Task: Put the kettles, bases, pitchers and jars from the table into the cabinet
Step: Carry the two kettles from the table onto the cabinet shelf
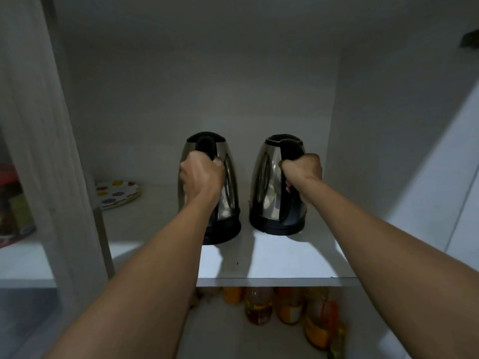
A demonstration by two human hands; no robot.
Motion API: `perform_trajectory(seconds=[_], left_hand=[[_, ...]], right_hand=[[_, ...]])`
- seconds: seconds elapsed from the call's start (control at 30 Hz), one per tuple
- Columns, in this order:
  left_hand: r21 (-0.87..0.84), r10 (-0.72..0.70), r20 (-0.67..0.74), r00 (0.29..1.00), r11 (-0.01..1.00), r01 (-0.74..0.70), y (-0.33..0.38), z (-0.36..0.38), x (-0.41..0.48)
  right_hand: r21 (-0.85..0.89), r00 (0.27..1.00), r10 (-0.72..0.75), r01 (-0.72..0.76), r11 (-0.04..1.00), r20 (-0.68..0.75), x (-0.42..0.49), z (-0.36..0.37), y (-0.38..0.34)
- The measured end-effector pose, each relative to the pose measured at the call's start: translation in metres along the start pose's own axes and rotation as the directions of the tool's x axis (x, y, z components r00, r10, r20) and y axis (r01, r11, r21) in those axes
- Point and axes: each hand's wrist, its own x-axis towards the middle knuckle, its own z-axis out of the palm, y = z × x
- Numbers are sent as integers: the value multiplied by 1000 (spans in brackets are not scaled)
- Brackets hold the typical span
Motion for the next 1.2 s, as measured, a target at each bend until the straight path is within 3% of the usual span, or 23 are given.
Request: perform_trajectory(seconds=[0.13, 0.53, 0.63, 0.7, 0.9, 1.2], left_hand=[[-58, -22, -37, 999, 998, 20, -8, -9, -20], [-101, -27, -6, 1000, 995, 26, -41, -6, -45], [-33, -125, 72, 990, 991, 128, -76, 5, -64], [-105, -151, 142, 978, 980, 166, -92, 9, -68], [-216, -59, 247, 967, 970, 114, -105, 14, -52], [-158, -9, 232, 973, 986, 47, -108, 73, -15]], right_hand=[[12, 1000, -11, 11, 1000, 15, -16, -8, -2], [-49, 992, 56, -62, 997, -114, -50, -2, 1], [-66, 972, 59, -75, 995, -227, -70, 3, 22], [-58, 962, 80, -99, 993, -262, -83, 11, 46], [-143, 946, 120, -170, 975, -302, -107, 32, 88], [-124, 940, 88, -136, 983, -330, -53, 53, 108]])
